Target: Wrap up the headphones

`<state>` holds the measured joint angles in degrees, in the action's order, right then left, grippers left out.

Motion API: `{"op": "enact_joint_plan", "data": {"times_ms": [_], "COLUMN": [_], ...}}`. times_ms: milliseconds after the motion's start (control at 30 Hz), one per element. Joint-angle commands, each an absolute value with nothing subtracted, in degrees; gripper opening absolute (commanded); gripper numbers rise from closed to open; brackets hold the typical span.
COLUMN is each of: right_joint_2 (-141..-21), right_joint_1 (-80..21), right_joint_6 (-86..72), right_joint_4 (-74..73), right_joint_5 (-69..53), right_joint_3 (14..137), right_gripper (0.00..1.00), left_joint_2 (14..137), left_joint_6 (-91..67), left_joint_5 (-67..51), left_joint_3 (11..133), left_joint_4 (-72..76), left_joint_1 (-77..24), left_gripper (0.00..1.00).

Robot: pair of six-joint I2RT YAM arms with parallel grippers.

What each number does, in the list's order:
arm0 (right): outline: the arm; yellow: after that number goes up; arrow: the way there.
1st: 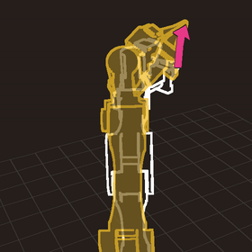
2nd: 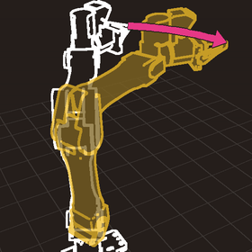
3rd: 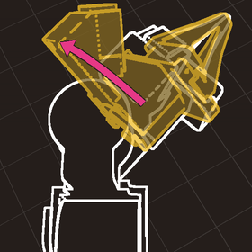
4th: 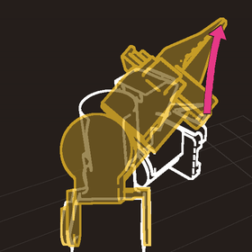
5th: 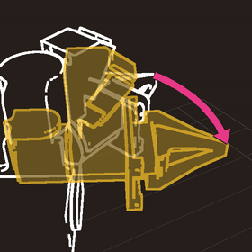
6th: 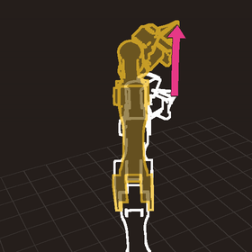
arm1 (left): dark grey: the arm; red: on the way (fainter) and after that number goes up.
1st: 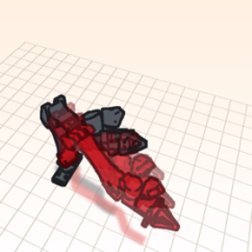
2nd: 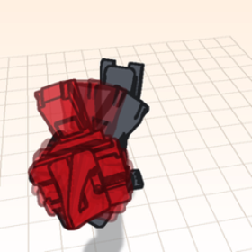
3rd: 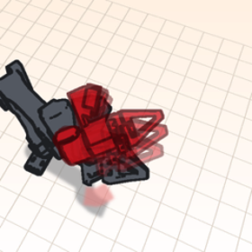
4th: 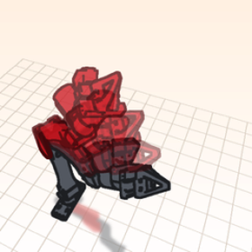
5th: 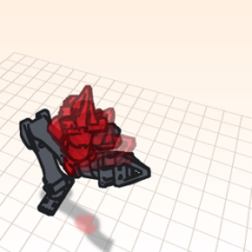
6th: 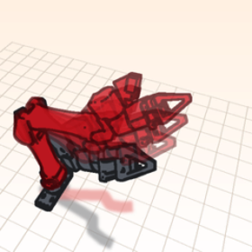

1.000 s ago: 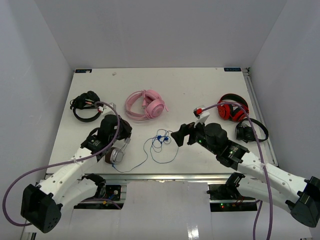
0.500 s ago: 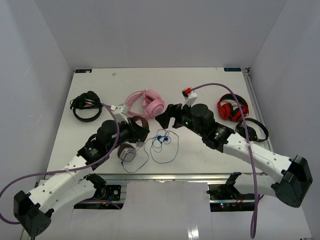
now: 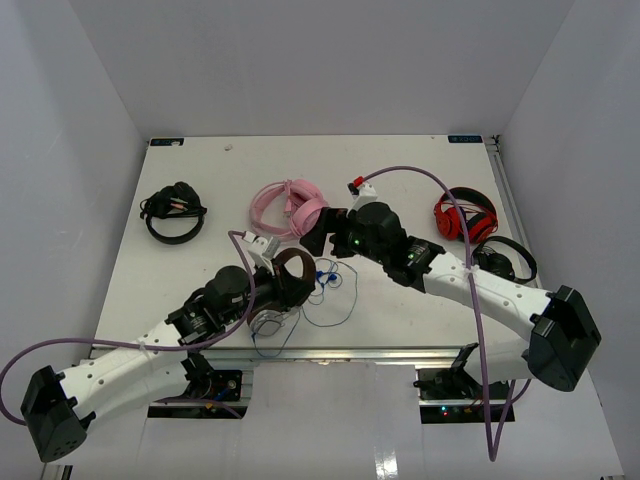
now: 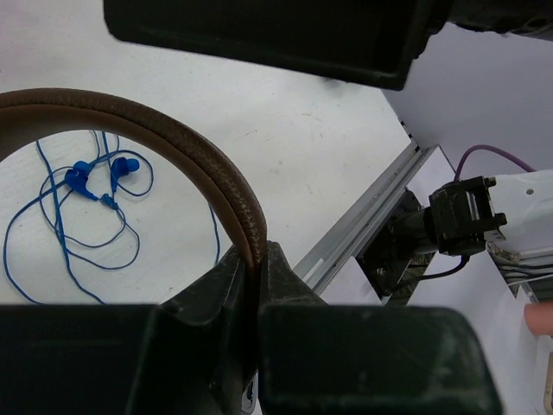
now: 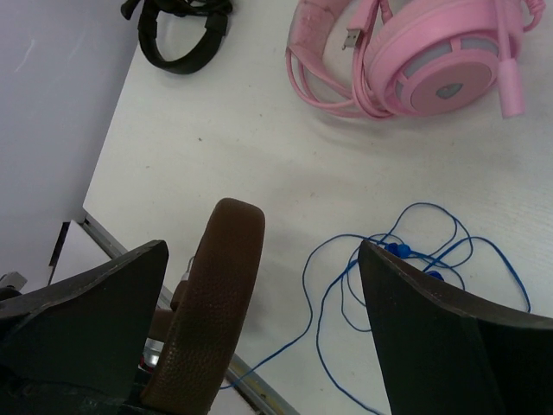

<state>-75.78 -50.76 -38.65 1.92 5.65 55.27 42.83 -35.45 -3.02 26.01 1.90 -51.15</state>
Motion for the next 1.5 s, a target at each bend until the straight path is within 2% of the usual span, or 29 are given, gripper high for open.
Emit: {"op": "enact_joint_plan", "data": {"times_ms": [0, 200, 833, 1100, 1367, 1433, 1467], "right_joint_2": [-76.9, -79.2, -79.5, -80.1, -81.6, -81.8, -81.8], "right_joint_1": [-51.0, -51.0, -52.3, -52.6, -52.9, -52.8, -52.8], "right_joint_6": [-42.5, -43.5, -41.9, -42.6, -43.6, -43.6, -43.8], "right_joint_4": [0.1, 0.1, -2.1, -1.9, 5.3, 6.9, 7.4], "right_joint_5": [2.2, -3.4, -5.0, -5.6, -10.0, -11.2, -11.5], "right_joint_3": [57.9, 57.0, 53.3, 52.9, 50.8, 50.4, 50.0], "right_gripper": [0.99, 1.0, 0.72, 0.67, 0.47, 0.22, 0.16], "left_joint_2": [41.9, 43.8, 49.5, 50.0, 51.8, 52.0, 52.2], "left_joint_6": [-31.8, -29.0, -25.7, -24.5, -24.0, -23.9, -23.9], "left_joint_5": [-1.9, -1.2, 4.8, 7.5, 7.4, 7.4, 7.4], "left_joint_3": [25.4, 25.7, 27.7, 27.4, 27.1, 27.2, 27.3], "left_joint_4": [8.1, 8.2, 7.7, 8.7, 10.7, 10.8, 10.8], "left_joint_1": [-51.8, -52.5, -55.6, -57.2, -58.0, -58.1, -58.2], "left_gripper": [0.0, 0.0, 0.0, 0.0, 0.0, 0.0, 0.0]}}
